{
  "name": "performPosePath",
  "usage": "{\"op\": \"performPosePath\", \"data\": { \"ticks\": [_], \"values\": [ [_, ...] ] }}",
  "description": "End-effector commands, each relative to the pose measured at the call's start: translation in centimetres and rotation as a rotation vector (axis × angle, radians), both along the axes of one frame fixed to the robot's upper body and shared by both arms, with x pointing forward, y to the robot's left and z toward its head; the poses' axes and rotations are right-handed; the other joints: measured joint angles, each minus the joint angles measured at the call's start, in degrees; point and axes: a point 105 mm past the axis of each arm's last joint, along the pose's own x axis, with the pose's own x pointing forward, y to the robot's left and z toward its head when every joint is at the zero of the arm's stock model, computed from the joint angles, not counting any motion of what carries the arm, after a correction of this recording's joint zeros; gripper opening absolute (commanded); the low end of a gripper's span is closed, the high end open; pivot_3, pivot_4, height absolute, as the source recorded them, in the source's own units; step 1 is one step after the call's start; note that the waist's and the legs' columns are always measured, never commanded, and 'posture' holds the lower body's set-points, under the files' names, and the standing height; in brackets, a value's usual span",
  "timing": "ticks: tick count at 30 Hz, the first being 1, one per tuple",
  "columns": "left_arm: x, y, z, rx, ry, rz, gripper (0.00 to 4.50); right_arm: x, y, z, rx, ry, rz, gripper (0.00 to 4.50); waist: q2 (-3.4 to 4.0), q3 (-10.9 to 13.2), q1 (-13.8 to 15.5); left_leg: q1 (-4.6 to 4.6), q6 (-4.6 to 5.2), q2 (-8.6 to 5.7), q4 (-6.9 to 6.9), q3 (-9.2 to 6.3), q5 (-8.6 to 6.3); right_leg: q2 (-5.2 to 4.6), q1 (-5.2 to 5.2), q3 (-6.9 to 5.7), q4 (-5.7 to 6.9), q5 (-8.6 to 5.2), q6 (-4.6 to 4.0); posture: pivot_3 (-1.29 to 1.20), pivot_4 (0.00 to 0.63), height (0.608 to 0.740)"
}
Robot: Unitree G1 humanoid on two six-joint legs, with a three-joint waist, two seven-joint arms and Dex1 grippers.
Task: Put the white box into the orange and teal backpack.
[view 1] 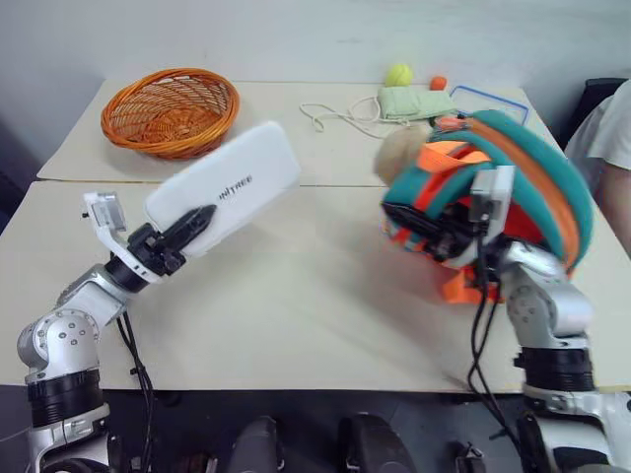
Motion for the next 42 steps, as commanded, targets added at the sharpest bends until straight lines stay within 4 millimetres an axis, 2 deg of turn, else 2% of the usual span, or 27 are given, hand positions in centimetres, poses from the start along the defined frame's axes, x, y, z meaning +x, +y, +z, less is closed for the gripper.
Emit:
{"op": "performPosePath", "data": {
  "ticks": [1, 4, 6, 8, 11, 18, 23, 28, 31, 33, 35, 37, 40, 42],
  "values": [
    [0.2, 1.6, 2.0, -0.022, -0.084, 0.091, 1.18, -4.3, 4.7, 2.4, 0.029, -0.064, 0.284, 0.01, 0.00, 0.0, -0.2, -0.06, 0.00, 0.00, -0.01, 0.00, 0.00, 0.00, -0.04, -0.01, 0.06, 0.00, 0.00, 0.00, 0.150, 0.740],
    [-0.1, 2.2, 2.7, -0.035, -0.135, 0.114, 1.18, -6.8, 4.9, 1.7, 0.022, 0.062, 0.428, 0.01, -0.01, 0.0, 0.0, -0.29, 0.06, -0.03, 0.05, -0.13, -0.04, -0.06, -0.10, -0.14, 0.08, 0.00, 0.00, 0.00, 0.150, 0.740],
    [-0.9, 2.5, 3.7, -0.027, -0.182, 0.117, 1.18, -8.8, 3.5, 0.1, -0.060, 0.170, 0.502, 0.01, -0.02, 0.0, 0.7, -0.41, 0.18, -0.09, 0.13, -0.20, -0.11, -0.14, -0.10, -0.20, 0.01, 0.00, 0.00, 0.00, 0.150, 0.740],
    [-1.7, 2.6, 4.4, -0.018, -0.216, 0.108, 1.18, -9.5, 2.1, -0.6, -0.108, 0.240, 0.504, 0.01, -0.09, 0.0, 1.1, -0.56, 0.33, -0.17, 0.22, -0.39, -0.23, -0.22, -0.06, -0.30, -0.12, 0.01, 0.00, 0.00, 0.150, 0.740],
    [-3.2, 3.0, 6.3, -0.040, -0.315, 0.117, 1.18, -8.8, 0.1, -0.9, -0.123, 0.291, 0.427, 0.01, -0.16, 0.0, 1.1, -0.65, 0.47, -0.24, 0.29, -0.42, -0.31, -0.28, 0.03, -0.33, -0.33, 0.07, 0.12, 0.00, 0.150, 0.740],
    [-7.6, 0.1, 8.5, 0.103, -0.382, -0.082, 1.18, -6.5, -1.1, -1.3, -0.147, 0.275, 0.292, 0.01, -0.22, 0.0, 0.9, -0.60, 0.36, -0.19, 0.25, -0.46, -0.21, -0.22, 0.07, -0.34, -0.60, 0.09, 0.16, 0.00, 0.150, 0.740],
    [-9.7, -1.4, 7.7, 0.188, -0.312, -0.234, 1.18, -5.8, -0.7, -1.7, -0.158, 0.258, 0.289, 0.01, -0.20, 0.0, 1.0, -0.59, 0.32, -0.18, 0.19, -0.48, -0.18, -0.20, 0.06, -0.34, -0.60, 0.09, 0.16, 0.00, 0.150, 0.740],
    [-9.4, -2.2, 5.9, 0.315, -0.266, -0.323, 1.18, -5.5, -0.3, -2.1, -0.166, 0.251, 0.302, 0.01, -0.16, 0.1, 1.2, -0.60, 0.34, -0.21, 0.21, -0.48, -0.16, -0.20, 0.07, -0.34, -0.61, 0.09, 0.15, 0.00, 0.150, 0.740],
    [-7.4, -2.1, 4.5, 0.408, -0.271, -0.275, 1.18, -5.4, -0.1, -1.9, -0.166, 0.238, 0.306, 0.01, -0.15, 0.1, 1.2, -0.59, 0.35, -0.24, 0.21, -0.48, -0.16, -0.21, 0.08, -0.34, -0.62, 0.09, 0.15, 0.00, 0.150, 0.740],
    [-6.9, -2.2, 3.8, 0.458, -0.281, -0.281, 1.18, -5.4, -0.1, -1.9, -0.167, 0.234, 0.307, 0.01, -0.15, 0.1, 1.1, -0.59, 0.34, -0.22, 0.19, -0.47, -0.15, -0.18, 0.07, -0.34, -0.62, 0.09, 0.15, 0.00, 0.150, 0.740],
    [-6.3, -2.5, 2.9, 0.538, -0.290, -0.294, 1.18, -5.3, 0.0, -1.9, -0.170, 0.232, 0.306, 0.01, -0.15, 0.1, 1.1, -0.60, 0.33, -0.21, 0.14, -0.47, -0.15, -0.18, 0.05, -0.34, -0.64, 0.09, 0.15, 0.00, 0.150, 0.740],
    [-5.6, -2.7, 1.6, 0.721, -0.331, -0.310, 1.18, -5.3, 0.0, -1.8, -0.175, 0.235, 0.305, 0.01, -0.15, 0.1, 1.1, -0.61, 0.33, -0.21, 0.13, -0.47, -0.15, -0.18, 0.04, -0.34, -0.65, 0.09, 0.15, 0.00, 0.150, 0.740],
    [-3.3, -3.6, 2.1, 0.819, -0.353, -0.253, 1.18, -5.3, 0.0, -1.8, -0.187, 0.241, 0.311, 0.01, -0.14, 0.1, 1.1, -0.61, 0.34, -0.22, 0.16, -0.44, -0.15, -0.18, 0.04, -0.33, -0.63, 0.10, 0.15, 0.00, 0.150, 0.740],
    [-2.0, -5.5, 2.6, 0.854, -0.381, -0.265, 1.18, -5.3, 0.0, -1.8, -0.190, 0.243, 0.313, 0.01, -0.14, 0.1, 1.6, -0.60, 0.36, -0.22, 0.21, -0.49, -0.15, -0.19, 0.08, -0.38, -0.58, 0.10, 0.15, 0.00, 0.150, 0.740]
  ]
}}
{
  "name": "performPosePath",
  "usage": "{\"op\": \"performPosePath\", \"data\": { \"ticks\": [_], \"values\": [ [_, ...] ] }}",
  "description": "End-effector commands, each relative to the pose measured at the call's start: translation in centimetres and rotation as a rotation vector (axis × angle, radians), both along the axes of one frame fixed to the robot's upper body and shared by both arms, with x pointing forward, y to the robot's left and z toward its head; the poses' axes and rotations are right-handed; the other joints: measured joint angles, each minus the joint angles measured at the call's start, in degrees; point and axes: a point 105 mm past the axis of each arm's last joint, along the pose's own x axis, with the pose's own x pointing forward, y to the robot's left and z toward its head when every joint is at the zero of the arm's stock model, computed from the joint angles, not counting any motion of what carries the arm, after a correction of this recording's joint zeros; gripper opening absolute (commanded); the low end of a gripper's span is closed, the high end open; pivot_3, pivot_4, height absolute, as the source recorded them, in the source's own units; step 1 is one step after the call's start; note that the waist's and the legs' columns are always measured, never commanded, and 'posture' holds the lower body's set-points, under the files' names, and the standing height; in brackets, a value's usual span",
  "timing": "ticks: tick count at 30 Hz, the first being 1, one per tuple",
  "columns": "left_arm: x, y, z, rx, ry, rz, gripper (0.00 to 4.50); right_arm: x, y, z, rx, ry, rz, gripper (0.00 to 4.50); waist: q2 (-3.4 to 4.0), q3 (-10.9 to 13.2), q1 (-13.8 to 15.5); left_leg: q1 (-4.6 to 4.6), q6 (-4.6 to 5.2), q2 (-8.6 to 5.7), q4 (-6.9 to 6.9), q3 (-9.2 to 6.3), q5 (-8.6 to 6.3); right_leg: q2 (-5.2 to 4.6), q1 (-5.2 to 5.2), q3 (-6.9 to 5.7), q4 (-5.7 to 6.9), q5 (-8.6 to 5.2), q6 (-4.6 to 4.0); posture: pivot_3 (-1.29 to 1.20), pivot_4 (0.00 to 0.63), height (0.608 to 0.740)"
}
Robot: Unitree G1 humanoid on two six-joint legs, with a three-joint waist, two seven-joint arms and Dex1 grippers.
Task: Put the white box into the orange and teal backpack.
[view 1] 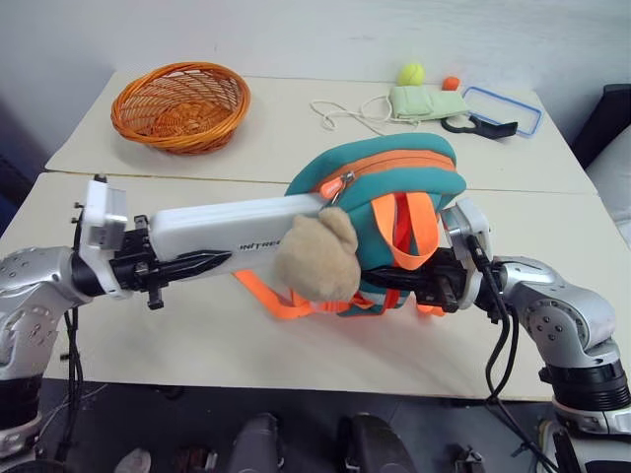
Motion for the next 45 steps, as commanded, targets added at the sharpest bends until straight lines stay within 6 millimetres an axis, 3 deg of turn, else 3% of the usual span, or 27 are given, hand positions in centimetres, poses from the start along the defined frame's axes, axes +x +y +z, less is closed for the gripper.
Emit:
{"op": "performPosePath", "data": {
  "ticks": [1, 4, 7, 11, 15, 19, 23, 26, 30, 36, 38, 45],
  "values": [
    [2.0, -3.0, 0.4, 0.075, -0.050, -0.009, 1.18, -0.3, 0.1, 0.9, 0.004, -0.033, 0.025, 0.01, 0.02, 0.0, 0.4, -0.02, 0.01, -0.02, 0.02, -0.01, 0.00, -0.01, -0.02, 0.00, -0.01, 0.00, 0.00, 0.00, 0.150, 0.740],
    [2.7, -7.2, 1.5, -0.010, -0.025, -0.108, 1.18, -0.3, 0.3, 0.9, -0.001, -0.039, 0.033, 0.01, 0.01, 0.0, 1.0, -0.06, 0.07, -0.05, 0.04, 0.01, 0.00, -0.01, -0.02, 0.02, 0.22, 0.03, 0.04, 0.00, 0.150, 0.740],
    [3.5, -10.0, 0.3, 0.027, 0.008, -0.157, 1.18, -0.3, 0.6, 1.0, -0.002, -0.054, 0.036, 0.01, 0.01, 0.0, 1.0, -0.18, 0.06, -0.04, 0.10, 0.01, 0.00, 0.03, -0.12, 0.02, 0.30, 0.03, 0.05, 0.00, 0.150, 0.740],
    [4.2, -12.9, 0.1, 0.010, -0.005, -0.228, 1.18, -0.2, 0.7, 1.1, 0.009, -0.066, 0.014, 0.01, 0.02, 0.0, 1.0, -0.17, 0.00, 0.01, 0.08, 0.06, 0.03, 0.15, -0.15, 0.01, 0.28, 0.03, 0.05, 0.00, 0.150, 0.740],
    [4.6, -14.4, 0.6, -0.014, -0.016, -0.251, 1.18, -0.1, 0.8, 1.2, 0.017, -0.072, -0.006, 0.01, 0.02, 0.0, 1.1, -0.17, -0.01, 0.02, 0.22, 0.04, 0.08, 0.14, -0.13, 0.00, 0.36, 0.03, 0.05, 0.00, 0.150, 0.740],
    [4.8, -13.7, 1.2, -0.053, -0.021, -0.243, 2.43, 0.1, 0.8, 1.2, 0.036, -0.082, -0.037, 0.00, 0.02, 0.0, 1.1, -0.17, 0.01, 0.01, 0.28, 0.02, 0.09, 0.10, -0.08, 0.00, 0.38, 0.03, 0.05, 0.00, 0.150, 0.740],
    [4.7, -9.7, 2.7, -0.066, -0.061, -0.214, 3.66, 0.1, 0.8, 0.9, 0.050, -0.083, -0.063, 0.00, 0.03, 0.0, 0.8, -0.17, -0.01, 0.03, 0.21, 0.00, 0.10, 0.13, -0.13, -0.03, 0.38, 0.03, 0.05, 0.00, 0.150, 0.740],
    [4.0, -6.9, 2.5, -0.004, -0.053, -0.233, 4.48, 0.2, 0.8, 0.8, 0.058, -0.089, -0.075, 0.00, 0.04, 0.0, 0.1, -0.15, -0.13, 0.06, 0.12, 0.01, 0.17, 0.16, -0.15, -0.02, 0.40, 0.03, 0.05, 0.00, 0.150, 0.740],
    [3.2, -2.5, 1.9, 0.081, -0.024, -0.179, 4.48, 0.3, 0.7, 0.6, 0.057, -0.086, -0.075, 0.00, 0.06, 0.0, -0.3, -0.11, -0.17, 0.06, 0.09, -0.01, 0.19, 0.17, -0.16, -0.03, 0.43, 0.02, 0.04, 0.00, 0.150, 0.740],
    [1.1, 0.3, 1.9, 0.063, 0.014, -0.109, 4.48, 0.4, 0.6, 0.5, 0.051, -0.084, -0.069, 0.00, 0.06, 0.0, -0.2, -0.14, -0.09, 0.02, 0.11, -0.06, 0.15, 0.07, -0.12, -0.02, 0.42, 0.02, 0.04, 0.00, 0.150, 0.740],
    [-0.5, -0.1, 2.0, 0.041, 0.029, -0.128, 4.48, 0.5, 0.5, 0.5, 0.048, -0.082, -0.068, 0.00, 0.06, 0.0, -0.3, -0.15, -0.07, 0.02, 0.11, -0.08, 0.14, 0.05, -0.12, -0.02, 0.41, 0.02, 0.04, 0.00, 0.150, 0.740],
    [-4.3, -6.0, 3.0, -0.024, -0.076, -0.187, 4.48, 0.8, 0.4, 0.4, 0.040, -0.062, -0.046, 0.00, 0.06, 0.0, -0.3, -0.13, -0.06, -0.01, 0.13, -0.23, 0.13, 0.04, 0.01, 0.01, 0.36, 0.02, 0.04, 0.00, 0.150, 0.740]
  ]
}}
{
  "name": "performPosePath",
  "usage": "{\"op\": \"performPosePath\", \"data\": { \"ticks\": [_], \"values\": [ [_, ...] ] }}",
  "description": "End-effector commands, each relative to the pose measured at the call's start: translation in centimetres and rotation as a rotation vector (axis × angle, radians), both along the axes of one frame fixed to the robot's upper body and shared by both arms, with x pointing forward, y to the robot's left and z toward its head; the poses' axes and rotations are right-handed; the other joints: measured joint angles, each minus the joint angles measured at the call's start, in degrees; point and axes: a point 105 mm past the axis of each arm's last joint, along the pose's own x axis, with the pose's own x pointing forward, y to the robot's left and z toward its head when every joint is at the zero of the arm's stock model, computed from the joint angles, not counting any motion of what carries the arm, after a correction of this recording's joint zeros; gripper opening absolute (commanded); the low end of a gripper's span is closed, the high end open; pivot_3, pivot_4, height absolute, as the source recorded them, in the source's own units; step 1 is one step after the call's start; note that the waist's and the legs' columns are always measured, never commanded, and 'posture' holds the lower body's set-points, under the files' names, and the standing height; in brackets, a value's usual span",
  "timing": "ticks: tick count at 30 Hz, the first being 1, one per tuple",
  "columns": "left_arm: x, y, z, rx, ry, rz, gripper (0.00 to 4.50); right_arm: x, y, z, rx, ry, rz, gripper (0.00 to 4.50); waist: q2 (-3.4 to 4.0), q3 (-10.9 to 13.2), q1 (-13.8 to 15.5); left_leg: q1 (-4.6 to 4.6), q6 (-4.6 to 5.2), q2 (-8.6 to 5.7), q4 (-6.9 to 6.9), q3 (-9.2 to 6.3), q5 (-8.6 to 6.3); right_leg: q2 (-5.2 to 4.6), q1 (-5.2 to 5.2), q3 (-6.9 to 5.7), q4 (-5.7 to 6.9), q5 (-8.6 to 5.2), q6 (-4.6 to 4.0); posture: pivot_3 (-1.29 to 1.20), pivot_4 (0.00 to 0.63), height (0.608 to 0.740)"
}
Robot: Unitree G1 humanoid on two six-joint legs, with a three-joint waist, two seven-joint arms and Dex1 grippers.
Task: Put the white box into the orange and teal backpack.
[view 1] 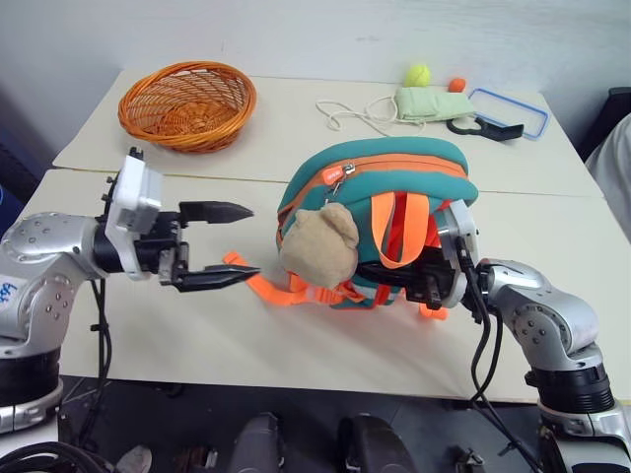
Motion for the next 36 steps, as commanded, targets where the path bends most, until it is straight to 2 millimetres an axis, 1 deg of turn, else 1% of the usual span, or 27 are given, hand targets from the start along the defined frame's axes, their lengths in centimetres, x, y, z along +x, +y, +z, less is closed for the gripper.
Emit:
{"op": "performPosePath", "data": {
  "ticks": [1, 3, 5, 7, 9, 12, 13, 16, 18, 20, 21, 22, 23, 24, 26, 28, 30, 31, 32, 34, 36],
  "values": [
    [-1.6, -3.0, 1.2, -0.052, -0.090, -0.027, 4.48, -0.1, -0.1, 0.7, 0.009, -0.025, 0.026, 0.00, 0.00, 0.0, 0.0, 0.03, 0.00, 0.00, -0.01, 0.00, 0.00, 0.01, 0.02, 0.00, 0.00, 0.00, 0.00, 0.00, 0.150, 0.740],
    [-1.7, -4.1, 0.3, -0.034, -0.092, -0.036, 4.48, 0.0, 0.0, 0.7, 0.009, -0.022, 0.038, 0.00, 0.00, 0.0, 0.0, 0.02, -0.02, 0.01, 0.00, 0.00, 0.01, 0.04, 0.02, 0.00, 0.01, 0.00, 0.00, 0.00, 0.150, 0.740],
    [-1.2, -4.8, -1.0, -0.015, -0.105, -0.020, 4.48, 0.0, 0.2, 0.7, 0.009, -0.023, 0.046, 0.00, 0.00, 0.0, 0.0, 0.03, -0.04, 0.00, -0.01, 0.00, 0.02, 0.07, 0.02, 0.00, 0.02, 0.00, 0.00, 0.00, 0.150, 0.740],
    [-0.6, -5.8, -1.4, -0.061, -0.108, -0.012, 4.48, 0.1, 0.3, 0.7, 0.010, -0.024, 0.051, 0.00, 0.00, 0.0, 0.0, 0.05, -0.06, 0.01, -0.02, 0.01, 0.04, 0.11, 0.01, 0.01, 0.02, 0.00, 0.00, 0.00, 0.150, 0.740],
    [-0.2, -6.4, -2.1, -0.060, -0.133, -0.012, 4.48, 0.2, 0.5, 0.7, 0.010, -0.025, 0.055, 0.00, 0.00, 0.0, 0.1, 0.03, -0.07, 0.01, 0.00, 0.01, 0.05, 0.12, 0.01, 0.00, 0.03, 0.00, 0.00, 0.00, 0.150, 0.740],
    [0.5, -6.4, -2.1, -0.075, -0.161, 0.026, 3.89, 0.4, 0.6, 0.8, 0.011, -0.030, 0.058, 0.00, 0.00, 0.0, 0.0, 0.03, -0.06, 0.00, 0.00, 0.01, 0.05, 0.12, 0.01, 0.00, 0.01, 0.00, 0.00, 0.00, 0.150, 0.740],
    [0.7, -6.1, -2.1, -0.066, -0.169, 0.038, 3.57, 0.4, 0.7, 0.8, 0.012, -0.031, 0.056, 0.00, 0.00, 0.0, 0.0, 0.03, -0.06, 0.01, -0.01, 0.01, 0.05, 0.12, 0.01, 0.00, 0.02, 0.00, 0.00, 0.00, 0.150, 0.740],
    [1.6, -4.9, -1.8, -0.042, -0.204, 0.095, 2.65, 0.5, 0.6, 0.7, 0.014, -0.032, 0.037, 0.00, 0.00, 0.0, 0.0, 0.03, -0.08, 0.03, -0.02, 0.01, 0.06, 0.13, 0.00, 0.00, 0.02, 0.00, 0.00, 0.00, 0.150, 0.740],
    [1.9, -4.2, -1.6, -0.046, -0.210, 0.112, 2.13, 0.5, 0.4, 0.7, 0.024, -0.030, 0.012, 0.00, 0.00, 0.0, 0.0, 0.04, -0.08, 0.03, -0.01, 0.01, 0.06, 0.12, 0.00, 0.00, 0.02, 0.00, 0.00, 0.00, 0.150, 0.740],
    [2.1, -3.5, -0.9, -0.077, -0.188, 0.117, 1.75, 0.5, 0.1, 0.5, 0.029, -0.027, -0.011, 0.00, 0.00, 0.0, 0.1, 0.04, -0.08, 0.03, -0.01, 0.01, 0.06, 0.12, 0.00, -0.01, 0.02, 0.00, 0.00, 0.00, 0.150, 0.740],
    [2.0, -3.0, -0.6, -0.086, -0.153, 0.109, 1.61, 0.5, 0.0, 0.5, 0.030, -0.025, -0.021, 0.00, 0.00, 0.0, 0.1, 0.04, -0.08, 0.03, -0.01, 0.01, 0.06, 0.11, 0.00, 0.00, 0.02, 0.00, 0.00, 0.00, 0.150, 0.740],
    [2.0, -2.2, -0.3, -0.094, -0.075, 0.106, 1.52, 0.5, -0.1, 0.4, 0.032, -0.023, -0.030, 0.00, 0.00, 0.0, 0.0, 0.04, -0.08, 0.03, -0.01, 0.01, 0.06, 0.11, 0.00, -0.01, 0.02, 0.00, 0.00, 0.00, 0.150, 0.740],
    [1.8, -1.1, -0.1, -0.090, 0.013, 0.102, 1.43, 0.5, -0.2, 0.4, 0.038, -0.022, -0.040, 0.00, 0.00, 0.0, 0.0, 0.02, -0.08, 0.03, -0.01, 0.01, 0.06, 0.11, -0.01, -0.01, 0.03, 0.00, 0.00, 0.00, 0.150, 0.740],
    [1.8, -0.2, 0.3, -0.093, 0.054, 0.107, 1.38, 0.5, -0.3, 0.4, 0.043, -0.021, -0.049, 0.00, 0.00, 0.0, -0.1, 0.02, -0.08, 0.04, -0.02, 0.00, 0.06, 0.11, -0.01, -0.01, 0.03, 0.00, 0.00, 0.00, 0.150, 0.740],
    [2.9, 2.2, 1.5, -0.108, 0.069, 0.197, 1.38, 0.5, -0.7, 0.3, 0.045, -0.024, -0.075, 0.00, 0.02, 0.0, -0.2, 0.05, -0.11, 0.05, -0.06, -0.01, 0.08, 0.12, -0.03, 0.00, 0.05, 0.00, 0.00, 0.00, 0.150, 0.740],
    [4.3, 4.7, 1.9, -0.100, 0.060, 0.298, 1.38, 0.7, -1.1, 0.3, 0.051, -0.027, -0.100, 0.00, 0.02, 0.0, -0.1, 0.07, -0.13, 0.04, -0.06, -0.01, 0.09, 0.13, -0.03, -0.01, 0.06, 0.00, 0.00, 0.00, 0.150, 0.740],
    [5.8, 7.3, 1.0, -0.053, 0.068, 0.412, 1.38, 0.7, -1.2, 0.4, 0.061, -0.029, -0.115, 0.00, 0.02, 0.0, -0.1, 0.08, -0.14, 0.02, -0.06, -0.01, 0.09, 0.12, -0.03, -0.02, 0.06, 0.00, 0.00, 0.00, 0.150, 0.740],
    [6.4, 8.4, 0.0, -0.002, 0.072, 0.456, 1.38, 0.7, -1.2, 0.4, 0.062, -0.030, -0.117, 0.00, 0.02, 0.0, -0.1, 0.08, -0.13, 0.02, -0.07, 0.00, 0.09, 0.12, -0.03, -0.01, 0.06, 0.00, 0.00, 0.00, 0.150, 0.740],
    [6.7, 9.0, -0.9, 0.039, 0.084, 0.476, 1.38, 0.7, -1.2, 0.4, 0.063, -0.030, -0.117, 0.00, 0.02, 0.0, -0.1, 0.08, -0.13, 0.02, -0.08, 0.01, 0.09, 0.12, -0.04, -0.01, 0.06, 0.00, 0.00, 0.00, 0.150, 0.740],
    [7.3, 9.4, -3.3, 0.093, 0.107, 0.493, 1.38, 0.6, -1.1, 0.3, 0.065, -0.029, -0.116, 0.00, 0.02, 0.0, -0.1, 0.08, -0.14, 0.02, -0.14, 0.05, 0.09, 0.12, -0.09, 0.02, 0.06, 0.00, -0.01, 0.00, 0.150, 0.740],
    [7.8, 8.8, -5.5, 0.109, 0.138, 0.482, 1.38, 0.5, -1.0, 0.3, 0.068, -0.029, -0.117, 0.00, 0.02, 0.0, -0.1, 0.07, -0.14, 0.03, -0.15, 0.05, 0.09, 0.12, -0.11, 0.01, 0.06, -0.01, -0.01, 0.00, 0.150, 0.740]
  ]
}}
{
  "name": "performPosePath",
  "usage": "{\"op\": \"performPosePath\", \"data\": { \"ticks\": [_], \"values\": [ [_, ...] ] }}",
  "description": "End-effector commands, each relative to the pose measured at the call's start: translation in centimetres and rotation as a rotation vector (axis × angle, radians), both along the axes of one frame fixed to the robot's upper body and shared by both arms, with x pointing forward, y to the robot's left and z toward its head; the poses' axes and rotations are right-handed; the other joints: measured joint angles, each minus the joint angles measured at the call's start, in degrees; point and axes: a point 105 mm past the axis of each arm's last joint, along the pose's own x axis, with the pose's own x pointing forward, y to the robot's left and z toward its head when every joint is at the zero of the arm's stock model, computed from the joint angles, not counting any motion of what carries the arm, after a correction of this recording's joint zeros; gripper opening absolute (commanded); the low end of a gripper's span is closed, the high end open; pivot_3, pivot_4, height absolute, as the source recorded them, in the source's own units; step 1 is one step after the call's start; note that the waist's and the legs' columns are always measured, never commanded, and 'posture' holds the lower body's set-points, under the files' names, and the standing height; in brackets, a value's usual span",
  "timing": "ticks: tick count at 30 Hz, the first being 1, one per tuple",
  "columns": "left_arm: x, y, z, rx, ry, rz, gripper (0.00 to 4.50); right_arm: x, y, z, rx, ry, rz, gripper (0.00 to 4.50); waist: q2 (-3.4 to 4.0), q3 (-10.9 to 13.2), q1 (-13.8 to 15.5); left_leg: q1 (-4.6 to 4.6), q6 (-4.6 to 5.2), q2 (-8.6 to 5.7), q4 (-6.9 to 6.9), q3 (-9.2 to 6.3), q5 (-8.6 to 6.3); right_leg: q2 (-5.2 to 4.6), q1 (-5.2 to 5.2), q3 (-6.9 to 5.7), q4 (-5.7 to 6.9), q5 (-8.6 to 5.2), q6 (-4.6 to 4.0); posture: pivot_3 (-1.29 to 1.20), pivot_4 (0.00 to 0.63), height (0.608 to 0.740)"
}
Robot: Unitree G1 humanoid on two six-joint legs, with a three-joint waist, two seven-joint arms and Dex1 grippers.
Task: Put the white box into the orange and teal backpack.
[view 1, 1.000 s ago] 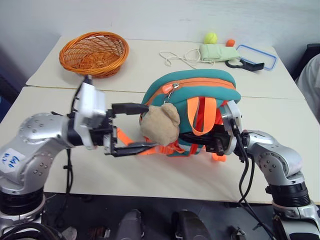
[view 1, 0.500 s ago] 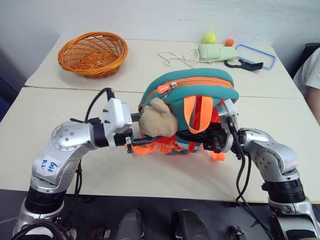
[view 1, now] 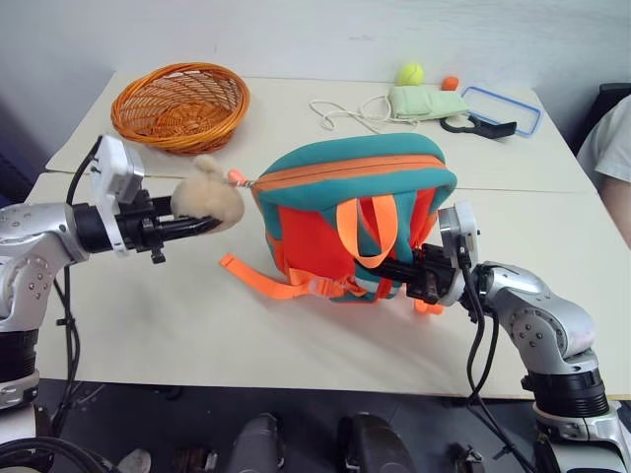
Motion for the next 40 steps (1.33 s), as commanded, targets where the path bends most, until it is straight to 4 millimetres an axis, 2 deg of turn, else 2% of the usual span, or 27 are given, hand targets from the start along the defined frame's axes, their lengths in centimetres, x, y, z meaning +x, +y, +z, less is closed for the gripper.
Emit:
{"op": "performPosePath", "data": {
  "ticks": [1, 4, 8, 12, 15, 16, 19, 21, 23, 25, 29, 32, 33, 35, 37, 40],
  "values": [
    [1.1, 0.8, -3.5, 0.042, 0.038, 0.068, 1.38, -0.3, -0.4, 0.9, 0.036, -0.038, -0.016, 0.00, 0.00, 0.0, 0.1, 0.00, 0.00, -0.01, 0.01, 0.00, 0.00, -0.01, 0.00, 0.01, 0.01, 0.00, 0.00, 0.00, 0.150, 0.740],
    [1.1, -2.2, -6.7, 0.013, 0.071, 0.016, 1.38, -0.5, -0.1, 0.8, 0.046, -0.036, -0.019, 0.00, 0.00, 0.0, 0.1, -0.02, 0.03, -0.01, 0.04, 0.00, -0.02, -0.03, 0.02, 0.01, 0.01, 0.00, 0.00, 0.00, 0.150, 0.740],
    [0.9, -4.9, -8.1, -0.003, 0.041, -0.042, 1.38, -0.7, 0.0, 0.8, 0.061, -0.035, -0.025, 0.00, -0.01, 0.0, 0.1, -0.05, 0.04, -0.01, 0.06, 0.00, -0.02, -0.04, -0.01, 0.01, 0.05, 0.00, 0.00, 0.00, 0.150, 0.740],
    [1.0, -6.4, -8.6, -0.035, 0.061, -0.044, 1.38, -0.7, 0.1, 1.2, 0.095, -0.036, -0.030, 0.00, 0.00, 0.0, 0.2, -0.01, 0.04, -0.01, 0.10, 0.00, -0.01, -0.04, 0.01, 0.00, 0.12, 0.00, 0.00, 0.00, 0.150, 0.740],
    [-0.4, -6.9, -10.8, -0.043, 0.176, -0.083, 1.38, -0.8, 0.2, 1.3, 0.130, -0.032, -0.040, 0.00, -0.01, 0.0, 0.6, -0.01, 0.07, -0.05, 0.13, -0.03, -0.01, -0.09, 0.06, -0.02, 0.10, 0.00, 0.00, 0.00, 0.150, 0.740],
    [0.0, -6.3, -10.7, -0.061, 0.164, -0.045, 1.68, -0.5, 0.1, 1.2, 0.122, -0.042, -0.075, 0.00, -0.01, 0.0, 0.6, -0.01, 0.08, -0.07, 0.12, -0.03, -0.02, -0.11, 0.06, -0.02, 0.10, 0.00, 0.00, 0.00, 0.150, 0.740],
    [0.8, -3.2, -9.6, -0.057, 0.118, 0.057, 2.65, -0.6, 0.2, 1.1, 0.102, -0.068, -0.079, 1.05, -0.01, 0.0, 0.5, -0.02, 0.09, -0.05, 0.11, -0.03, -0.02, -0.11, 0.04, -0.03, 0.08, 0.00, 0.00, 0.00, 0.150, 0.740],
    [0.8, -2.0, -8.8, -0.046, 0.087, 0.070, 3.30, -0.7, 0.1, 1.3, 0.114, -0.083, -0.086, 1.75, -0.01, 0.0, 0.2, -0.02, 0.06, -0.04, 0.09, -0.03, 0.00, -0.09, 0.02, -0.04, 0.09, 0.00, 0.00, 0.00, 0.150, 0.740],
    [0.1, 0.2, -6.8, -0.039, 0.026, 0.082, 3.97, -1.1, -2.1, 1.4, 0.086, -0.127, -0.145, 2.46, -0.01, 0.0, 0.0, -0.02, 0.05, -0.02, 0.04, -0.03, 0.00, -0.07, -0.01, -0.04, 0.10, 0.00, 0.00, 0.00, 0.150, 0.740],
    [-1.3, 1.7, -4.9, -0.060, -0.006, 0.055, 4.50, -1.2, -4.8, 1.6, 0.027, -0.241, -0.247, 3.14, -0.01, 0.0, 0.0, -0.04, 0.04, -0.02, -0.03, -0.03, -0.01, -0.08, -0.04, -0.05, 0.05, 0.00, 0.00, 0.00, 0.150, 0.740],
    [-4.7, 4.2, -4.3, -0.039, 0.031, 0.035, 4.50, -2.8, -9.8, -0.9, -0.224, -0.268, -0.279, 4.48, 0.01, 0.0, 0.0, -0.01, 0.14, -0.07, -0.04, -0.01, -0.11, -0.13, 0.11, -0.05, -0.17, 0.00, 0.00, 0.00, 0.150, 0.740],
    [-6.1, 5.7, -5.5, 0.042, 0.022, 0.083, 4.50, -3.4, -13.1, -1.9, -0.315, -0.253, -0.326, 4.48, 0.01, 0.0, 0.0, 0.11, 0.22, -0.06, -0.02, -0.01, -0.16, -0.15, 0.26, -0.04, -0.35, 0.00, 0.00, 0.00, 0.150, 0.740],
    [-6.2, 6.5, -5.9, 0.074, 0.013, 0.156, 4.50, -3.3, -15.5, -2.7, -0.390, -0.259, -0.374, 4.48, 0.02, 0.0, 0.0, 0.15, 0.22, -0.04, -0.02, -0.01, -0.16, -0.14, 0.30, -0.04, -0.50, 0.00, 0.00, 0.00, 0.150, 0.740],
    [-6.7, 7.6, -6.6, 0.120, -0.006, 0.221, 4.50, -3.3, -19.0, -3.7, -0.483, -0.254, -0.443, 4.48, 0.02, 0.0, 0.1, 0.19, 0.39, -0.05, -0.03, -0.01, -0.25, -0.15, 0.34, -0.03, -0.48, 0.00, 0.00, 0.00, 0.150, 0.740],
    [-7.3, 8.2, -6.9, 0.149, -0.025, 0.243, 4.50, -2.9, -20.2, -4.0, -0.489, -0.252, -0.478, 4.48, 0.02, 0.0, 0.0, 0.31, 0.55, -0.04, -0.04, -0.01, -0.35, -0.14, 0.42, -0.03, -0.49, 0.00, 0.00, 0.00, 0.150, 0.740],
    [-8.4, 8.3, -8.0, 0.173, -0.022, 0.252, 4.50, -2.6, -20.0, -5.1, -0.511, -0.251, -0.443, 4.48, 0.05, 0.0, -0.1, 0.60, 0.48, 0.00, -0.15, 0.00, -0.38, -0.12, 0.63, -0.03, -0.49, -0.04, -0.07, 0.00, 0.150, 0.740]
  ]
}}
